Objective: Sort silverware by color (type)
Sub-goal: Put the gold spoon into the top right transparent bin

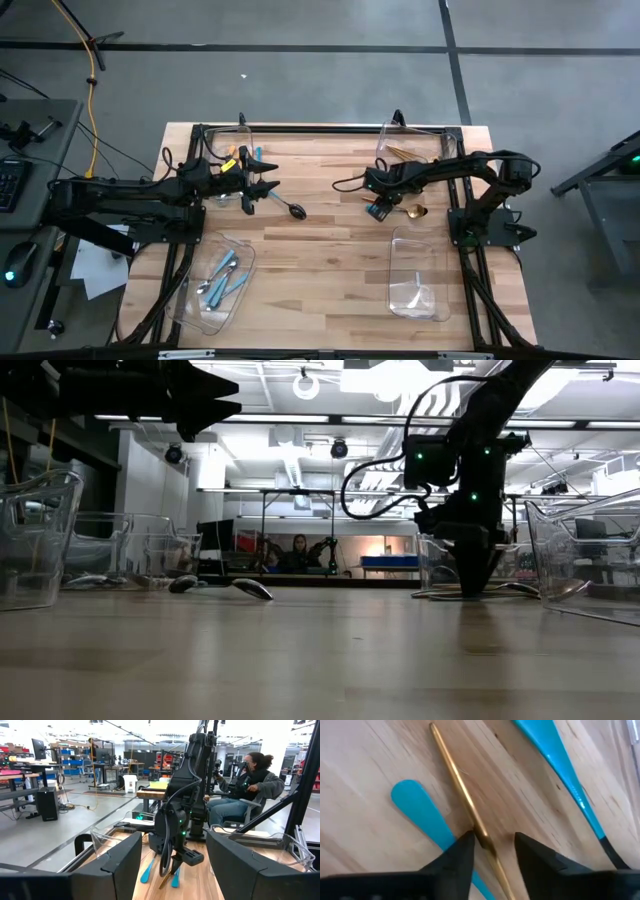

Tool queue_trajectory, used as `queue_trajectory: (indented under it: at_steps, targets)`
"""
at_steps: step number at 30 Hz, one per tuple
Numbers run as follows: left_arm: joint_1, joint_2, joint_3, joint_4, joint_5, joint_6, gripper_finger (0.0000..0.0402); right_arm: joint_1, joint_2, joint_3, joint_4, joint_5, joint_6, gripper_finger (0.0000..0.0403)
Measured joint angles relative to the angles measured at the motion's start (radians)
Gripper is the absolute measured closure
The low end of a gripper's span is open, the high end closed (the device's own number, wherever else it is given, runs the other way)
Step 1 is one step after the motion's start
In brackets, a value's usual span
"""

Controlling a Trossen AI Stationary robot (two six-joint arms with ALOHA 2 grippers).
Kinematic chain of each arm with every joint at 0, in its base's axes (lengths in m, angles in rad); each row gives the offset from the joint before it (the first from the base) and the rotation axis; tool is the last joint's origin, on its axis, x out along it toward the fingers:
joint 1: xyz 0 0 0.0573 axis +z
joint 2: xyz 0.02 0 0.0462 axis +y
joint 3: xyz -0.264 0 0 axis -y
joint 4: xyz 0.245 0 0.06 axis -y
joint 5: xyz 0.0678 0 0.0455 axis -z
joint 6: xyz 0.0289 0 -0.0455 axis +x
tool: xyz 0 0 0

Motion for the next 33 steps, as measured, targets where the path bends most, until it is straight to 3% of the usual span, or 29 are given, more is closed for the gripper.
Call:
queue_trajectory:
  at_steps: [7,9,14,33]
  targets:
    - [0.000,0.000,0.000,0.000,0.000,-0.004,0.0190,0.002,0.002,-0.001,0.010,-0.018,-0.001,0.0378]
    - [0.000,0.000,0.000,0.000,0.000,-0.006,0.0190,0.002,0.002,-0.001,0.013,-0.018,0.002,0.0393]
    - [0.000,0.000,0.000,0.000,0.000,-0.006,0.0190,0.002,0.002,-0.002,0.017,-0.015,0.004,0.0381]
    - [0.000,0.000,0.000,0.000,0.000,-0.008,0.0190,0.000,0.003,-0.002,0.018,-0.018,-0.010,0.0397]
